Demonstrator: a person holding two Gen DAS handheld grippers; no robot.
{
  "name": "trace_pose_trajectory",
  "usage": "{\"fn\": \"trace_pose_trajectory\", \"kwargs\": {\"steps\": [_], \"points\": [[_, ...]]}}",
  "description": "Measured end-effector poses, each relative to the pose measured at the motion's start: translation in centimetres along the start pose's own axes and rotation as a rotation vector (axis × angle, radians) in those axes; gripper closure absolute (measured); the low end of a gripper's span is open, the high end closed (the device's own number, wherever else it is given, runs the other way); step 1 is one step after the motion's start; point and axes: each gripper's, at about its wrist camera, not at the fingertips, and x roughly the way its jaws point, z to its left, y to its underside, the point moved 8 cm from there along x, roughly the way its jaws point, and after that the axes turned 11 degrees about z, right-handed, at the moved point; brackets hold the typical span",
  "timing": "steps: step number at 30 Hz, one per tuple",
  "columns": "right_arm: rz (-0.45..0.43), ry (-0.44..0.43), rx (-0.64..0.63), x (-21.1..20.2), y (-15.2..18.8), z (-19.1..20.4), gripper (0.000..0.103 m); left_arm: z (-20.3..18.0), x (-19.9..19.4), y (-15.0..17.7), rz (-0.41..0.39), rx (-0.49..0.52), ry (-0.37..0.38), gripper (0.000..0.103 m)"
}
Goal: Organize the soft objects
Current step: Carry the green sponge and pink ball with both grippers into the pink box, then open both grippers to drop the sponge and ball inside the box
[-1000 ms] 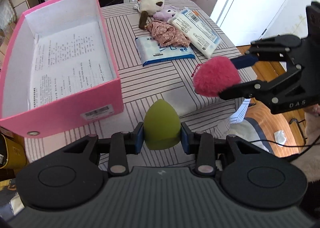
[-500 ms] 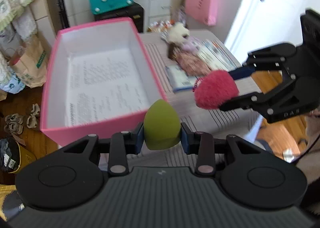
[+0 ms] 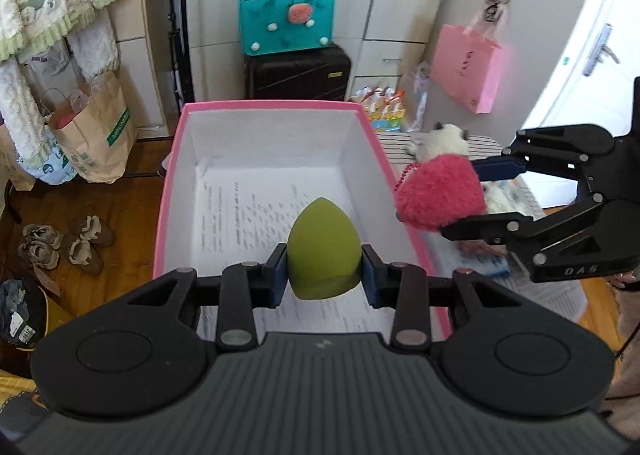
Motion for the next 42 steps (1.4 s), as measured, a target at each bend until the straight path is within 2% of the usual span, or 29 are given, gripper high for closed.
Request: {"fn": "trace_pose_trajectory", "kwargs": {"steps": [5, 7, 11, 15, 18, 26, 32, 36, 42], "points": [[0.034, 0.066, -0.11, 3.8, -3.1, -2.1, 0.051, 1.9, 3.1, -3.2, 0.009, -0.005, -0.082, 0.067], [0.065, 0.079, -0.161, 5.8, -4.6, -2.3, 0.051, 2.8, 4.9, -4.0, 0.049, -0.026, -0.105, 0.067], [0.142, 0.093, -0.253, 9.6, -6.5, -2.4, 0.051, 4.4, 8.8, -5.4, 0.15, -0.082, -0.069, 0.067], [0.28, 0.049, -0.356, 13.7, -6.8, -2.4, 0.051, 5.5, 10.7, -6.4, 0.141, -0.109, -0.091, 0.067], [0.316, 0.037, -0.387, 15.8, -7.0, -2.7, 0.051, 6.3, 11.7, -7.1, 0.143, -0.134, -0.101, 0.067], [0.375, 0.015, -0.416, 18.6, -7.0, -3.6, 0.051, 7.0, 13.5, -7.8, 0.188, -0.122, -0.175, 0.067], [0.379, -0.005, -0.455, 19.2, -6.8, -3.5, 0.051, 7.6, 14.5, -8.0, 0.188, -0.171, -0.147, 0.066], [0.392, 0.04, -0.468, 19.8, -7.0, -3.5, 0.051, 7.8, 15.6, -7.7, 0.235, -0.21, -0.146, 0.066], [0.383, 0.078, -0.457, 19.5, -6.9, -3.5, 0.05, 8.0, 16.5, -7.8, 0.209, -0.231, -0.131, 0.065]]}}
